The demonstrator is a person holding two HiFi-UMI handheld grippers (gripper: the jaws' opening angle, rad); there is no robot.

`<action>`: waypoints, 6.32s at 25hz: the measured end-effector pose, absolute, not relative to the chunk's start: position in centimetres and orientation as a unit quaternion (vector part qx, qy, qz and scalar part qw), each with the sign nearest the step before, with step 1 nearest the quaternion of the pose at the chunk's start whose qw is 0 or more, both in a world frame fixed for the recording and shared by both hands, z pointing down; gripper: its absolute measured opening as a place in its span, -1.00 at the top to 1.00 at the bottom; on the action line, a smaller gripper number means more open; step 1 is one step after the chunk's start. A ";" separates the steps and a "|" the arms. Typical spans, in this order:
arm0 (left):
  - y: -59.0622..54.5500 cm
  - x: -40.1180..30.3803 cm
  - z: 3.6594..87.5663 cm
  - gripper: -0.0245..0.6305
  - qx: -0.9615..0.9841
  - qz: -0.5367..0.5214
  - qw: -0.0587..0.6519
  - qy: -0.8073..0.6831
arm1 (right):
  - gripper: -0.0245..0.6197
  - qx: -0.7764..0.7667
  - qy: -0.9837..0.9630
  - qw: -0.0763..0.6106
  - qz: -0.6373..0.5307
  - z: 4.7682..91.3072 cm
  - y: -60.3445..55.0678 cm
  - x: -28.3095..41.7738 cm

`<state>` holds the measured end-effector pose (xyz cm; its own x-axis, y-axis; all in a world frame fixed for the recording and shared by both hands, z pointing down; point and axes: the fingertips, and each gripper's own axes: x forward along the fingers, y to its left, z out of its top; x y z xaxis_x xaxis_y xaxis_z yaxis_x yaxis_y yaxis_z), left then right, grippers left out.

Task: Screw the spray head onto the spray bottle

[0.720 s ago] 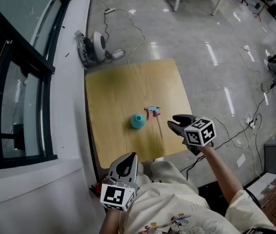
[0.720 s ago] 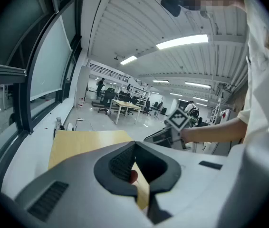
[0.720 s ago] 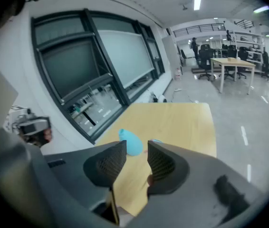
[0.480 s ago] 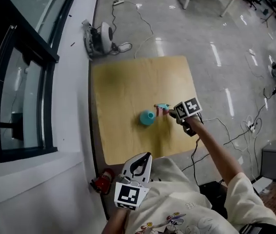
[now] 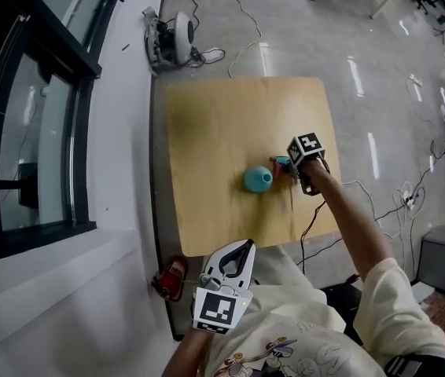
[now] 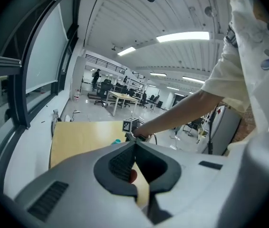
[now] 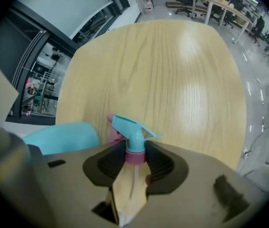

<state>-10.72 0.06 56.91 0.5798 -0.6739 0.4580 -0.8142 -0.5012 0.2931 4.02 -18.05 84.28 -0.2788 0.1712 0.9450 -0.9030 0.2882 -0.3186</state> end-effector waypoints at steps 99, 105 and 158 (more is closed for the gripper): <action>-1.8 -5.5 41.1 -0.35 0.938 0.319 0.051 -0.127 | -0.04 -0.148 -0.988 0.008 0.050 27.3 -5.9 -3.6; 1.1 -4.6 42.0 -0.35 0.940 0.338 0.039 -0.026 | -0.04 -0.336 -0.938 0.015 0.080 27.5 -1.9 -6.3; 11.2 0.1 27.8 -0.33 0.797 -0.207 0.324 0.466 | 0.52 -0.658 -0.742 -0.122 0.038 19.3 5.5 0.5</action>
